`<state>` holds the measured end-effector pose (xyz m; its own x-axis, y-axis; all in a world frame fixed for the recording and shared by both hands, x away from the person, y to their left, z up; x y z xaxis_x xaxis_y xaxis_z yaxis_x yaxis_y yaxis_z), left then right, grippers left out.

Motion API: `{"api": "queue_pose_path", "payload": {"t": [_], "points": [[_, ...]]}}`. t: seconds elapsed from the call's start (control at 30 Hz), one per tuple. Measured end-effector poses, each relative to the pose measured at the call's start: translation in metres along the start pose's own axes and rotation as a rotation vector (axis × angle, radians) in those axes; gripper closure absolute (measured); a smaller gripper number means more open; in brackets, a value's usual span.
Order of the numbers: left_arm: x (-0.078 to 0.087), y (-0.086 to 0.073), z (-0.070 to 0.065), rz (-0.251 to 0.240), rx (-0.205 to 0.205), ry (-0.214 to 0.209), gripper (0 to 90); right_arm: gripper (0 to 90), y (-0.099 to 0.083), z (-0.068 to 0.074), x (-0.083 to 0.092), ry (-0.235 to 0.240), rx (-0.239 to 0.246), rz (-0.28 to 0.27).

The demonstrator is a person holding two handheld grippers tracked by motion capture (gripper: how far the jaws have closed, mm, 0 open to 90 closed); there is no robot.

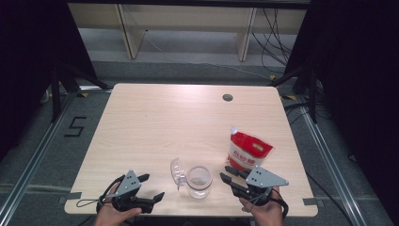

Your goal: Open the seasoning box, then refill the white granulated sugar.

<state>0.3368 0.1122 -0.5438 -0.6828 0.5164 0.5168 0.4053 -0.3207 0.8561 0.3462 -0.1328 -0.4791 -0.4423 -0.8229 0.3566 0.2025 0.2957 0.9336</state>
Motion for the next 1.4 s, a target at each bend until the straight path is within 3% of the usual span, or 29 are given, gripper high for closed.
{"api": "queue_pose_path", "payload": {"t": [0.03,0.2,0.3,0.4,0.63,0.73,0.83,0.87,0.93,1.0,1.13,1.23,1.37,1.4], "points": [[0.000,0.000,-0.001,-0.003,0.018,-0.001,16.0,66.5,-0.001,-0.004,0.003,-0.009,0.018,-0.007],[0.001,0.000,-0.002,-0.001,0.000,-0.006,16.0,60.5,-0.012,-0.010,0.014,-0.032,-0.030,0.009],[0.000,0.000,-0.002,0.001,0.007,-0.006,15.9,59.0,-0.015,-0.015,0.019,-0.054,-0.020,0.005],[0.000,0.000,-0.002,-0.003,-0.001,-0.008,15.9,56.0,-0.026,-0.017,0.028,-0.065,-0.060,0.029],[0.000,0.000,-0.002,-0.002,0.003,-0.005,15.9,51.5,-0.037,-0.026,0.042,-0.117,-0.045,0.038],[-0.001,0.001,-0.003,-0.001,0.006,-0.004,15.9,46.7,-0.046,-0.028,0.053,-0.130,-0.101,0.059],[-0.001,0.001,-0.003,-0.001,-0.012,-0.005,15.9,43.0,-0.050,-0.033,0.058,-0.141,-0.099,0.062],[-0.001,0.000,-0.005,0.000,-0.008,-0.015,15.9,41.2,-0.056,-0.036,0.064,-0.178,-0.138,0.079],[-0.001,0.000,-0.005,-0.003,-0.004,-0.016,15.9,39.9,-0.058,-0.039,0.067,-0.176,-0.133,0.081],[0.000,0.000,-0.003,0.005,-0.013,-0.004,15.9,35.9,-0.061,-0.047,0.074,-0.221,-0.149,0.074],[0.000,0.000,-0.004,-0.003,-0.009,-0.012,15.9,31.7,-0.064,-0.055,0.079,-0.232,-0.166,0.057],[0.000,0.000,-0.004,-0.001,-0.011,-0.006,15.9,29.3,-0.064,-0.062,0.079,-0.246,-0.153,0.042],[0.000,-0.001,-0.003,0.004,-0.041,-0.007,16.0,25.2,-0.063,-0.065,0.076,-0.251,-0.177,0.026],[0.000,-0.001,-0.003,0.003,-0.045,-0.008,16.0,24.9,-0.063,-0.069,0.074,-0.246,-0.149,0.026]]}}
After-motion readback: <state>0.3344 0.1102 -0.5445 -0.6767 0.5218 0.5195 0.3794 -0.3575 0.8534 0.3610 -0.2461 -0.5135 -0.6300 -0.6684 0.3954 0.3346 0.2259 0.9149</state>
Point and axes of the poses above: each handheld gripper's, and its own axes: x roughly backward along the jaws, y roughly out of its top, z roughly to its left, the point moved 10 cm from there along -x, roughly forward along the jaws, and after that the axes turned 11 degrees about y, right-handed, at the moved point
